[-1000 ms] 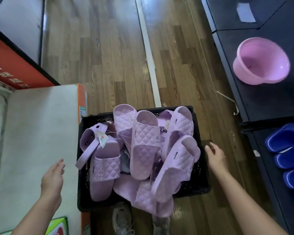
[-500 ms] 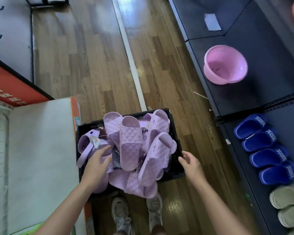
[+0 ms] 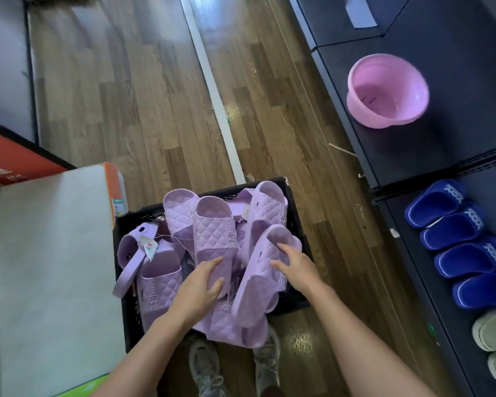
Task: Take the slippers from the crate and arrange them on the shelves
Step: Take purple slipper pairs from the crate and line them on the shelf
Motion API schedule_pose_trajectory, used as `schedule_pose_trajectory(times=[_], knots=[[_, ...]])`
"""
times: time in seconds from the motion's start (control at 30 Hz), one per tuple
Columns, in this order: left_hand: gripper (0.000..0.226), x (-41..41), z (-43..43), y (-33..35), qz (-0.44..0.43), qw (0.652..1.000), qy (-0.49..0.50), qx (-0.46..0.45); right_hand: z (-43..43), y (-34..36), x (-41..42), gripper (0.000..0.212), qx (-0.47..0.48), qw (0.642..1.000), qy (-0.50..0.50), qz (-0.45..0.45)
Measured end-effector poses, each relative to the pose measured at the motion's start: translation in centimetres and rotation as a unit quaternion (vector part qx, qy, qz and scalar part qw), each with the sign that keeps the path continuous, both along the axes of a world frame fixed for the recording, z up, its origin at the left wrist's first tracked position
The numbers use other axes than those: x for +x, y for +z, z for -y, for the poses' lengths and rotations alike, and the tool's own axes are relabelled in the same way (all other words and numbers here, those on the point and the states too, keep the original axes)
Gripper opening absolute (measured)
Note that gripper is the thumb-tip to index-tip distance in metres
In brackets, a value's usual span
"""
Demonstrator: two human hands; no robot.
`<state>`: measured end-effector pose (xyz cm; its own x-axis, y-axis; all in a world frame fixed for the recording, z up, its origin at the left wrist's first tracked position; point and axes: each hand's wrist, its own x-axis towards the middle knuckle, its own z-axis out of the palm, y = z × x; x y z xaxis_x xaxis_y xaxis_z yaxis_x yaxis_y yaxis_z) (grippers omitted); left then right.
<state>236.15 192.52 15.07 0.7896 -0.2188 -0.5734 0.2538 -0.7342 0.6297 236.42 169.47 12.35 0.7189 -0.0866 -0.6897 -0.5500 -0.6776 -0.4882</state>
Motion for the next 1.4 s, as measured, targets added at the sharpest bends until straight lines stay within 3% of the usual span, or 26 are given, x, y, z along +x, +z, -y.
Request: schedule_pose_trajectory(times=[0.07,0.2,0.37,0.57,0.67,0.83,0.97,1.07,1.23,1.4], knots=[[0.047,0.4,-0.1,-0.2,-0.001,1.0,-0.002,0.001,-0.1,-0.7,0.1,0.047,-0.017,1.0,-0.006,0.009],[0.043,1.2,-0.1,-0.2,0.009,1.0,0.007,-0.011,-0.4,-0.4,0.4,0.012,0.016,0.996,-0.061,0.058],[0.039,1.8,0.3,0.8,-0.045,0.991,0.072,-0.101,-1.0,2.7,0.3,0.009,0.053,0.994,-0.032,0.087],[0.09,1.8,2.1,3.8,-0.12,0.968,0.075,-0.206,-2.9,7.1,0.3,0.011,0.112,0.986,0.048,0.114],[0.074,1.8,2.0,4.2,-0.135,0.956,0.066,-0.254,-3.8,8.4,0.2,0.01,0.14,0.98,0.044,0.131],[0.06,1.3,1.4,4.3,-0.126,0.946,0.132,-0.27,-3.9,9.0,0.7,0.012,0.154,0.969,0.047,0.189],[0.043,1.3,0.3,4.3,-0.099,0.936,0.209,-0.265,-3.1,9.6,0.8,0.022,0.193,0.935,-0.129,0.268],[0.037,1.4,-0.4,4.5,-0.099,0.928,0.243,-0.264,-1.9,8.6,0.2,0.032,0.198,0.938,-0.197,0.207],[0.036,1.6,1.0,5.6,-0.118,0.93,0.201,-0.285,-2.4,7.0,-1.4,0.048,0.297,0.937,-0.184,0.02],[0.027,1.9,3.0,7.0,-0.114,0.928,0.177,-0.308,-2.1,7.5,-1.6,0.051,0.284,0.93,-0.219,0.077]])
